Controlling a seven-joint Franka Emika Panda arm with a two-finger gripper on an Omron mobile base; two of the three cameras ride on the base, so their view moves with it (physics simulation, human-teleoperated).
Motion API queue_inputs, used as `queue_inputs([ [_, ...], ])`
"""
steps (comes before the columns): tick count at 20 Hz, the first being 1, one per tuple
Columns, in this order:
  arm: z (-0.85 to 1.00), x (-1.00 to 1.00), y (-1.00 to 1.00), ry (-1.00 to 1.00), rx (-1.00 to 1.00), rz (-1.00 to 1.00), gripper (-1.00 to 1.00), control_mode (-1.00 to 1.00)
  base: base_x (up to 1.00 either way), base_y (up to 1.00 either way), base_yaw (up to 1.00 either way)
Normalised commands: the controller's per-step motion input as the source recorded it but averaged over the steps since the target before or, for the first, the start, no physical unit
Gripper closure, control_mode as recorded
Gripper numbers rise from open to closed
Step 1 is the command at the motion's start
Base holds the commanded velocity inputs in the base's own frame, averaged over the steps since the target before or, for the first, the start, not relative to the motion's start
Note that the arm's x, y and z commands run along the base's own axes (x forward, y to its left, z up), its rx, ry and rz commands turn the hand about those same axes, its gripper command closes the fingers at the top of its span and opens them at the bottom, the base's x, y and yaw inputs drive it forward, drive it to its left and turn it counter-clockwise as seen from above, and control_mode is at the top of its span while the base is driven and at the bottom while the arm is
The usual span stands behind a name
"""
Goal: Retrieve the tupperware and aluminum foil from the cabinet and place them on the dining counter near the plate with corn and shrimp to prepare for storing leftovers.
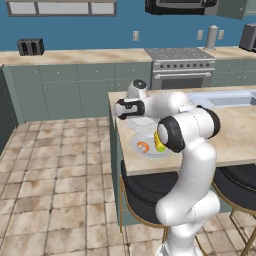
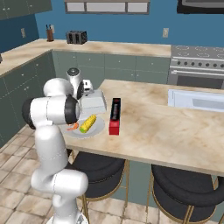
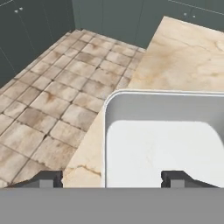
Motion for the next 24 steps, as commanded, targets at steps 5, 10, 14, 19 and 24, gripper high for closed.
queue_inputs([
  [5, 0.53, -0.89, -0.02, -0.07, 0.00, -0.03, -1.00, -1.00, 0.00, 0.00, 0.00],
  [10, 0.16, -1.00, -0.38, -0.11, 0.00, -0.12, -1.00, -1.00, 0.00, 0.00, 0.00],
  [14, 0.51, -1.00, -0.39, -0.15, 0.00, -0.11, -1.00, -1.00, 0.00, 0.00, 0.00],
  [19, 0.88, -1.00, -0.11, -0.14, 0.00, -0.04, -1.00, -1.00, 0.00, 0.00, 0.00],
  [24, 0.56, -0.98, 0.01, 0.00, -0.01, 0.04, -1.00, -1.00, 0.00, 0.00, 0.00],
])
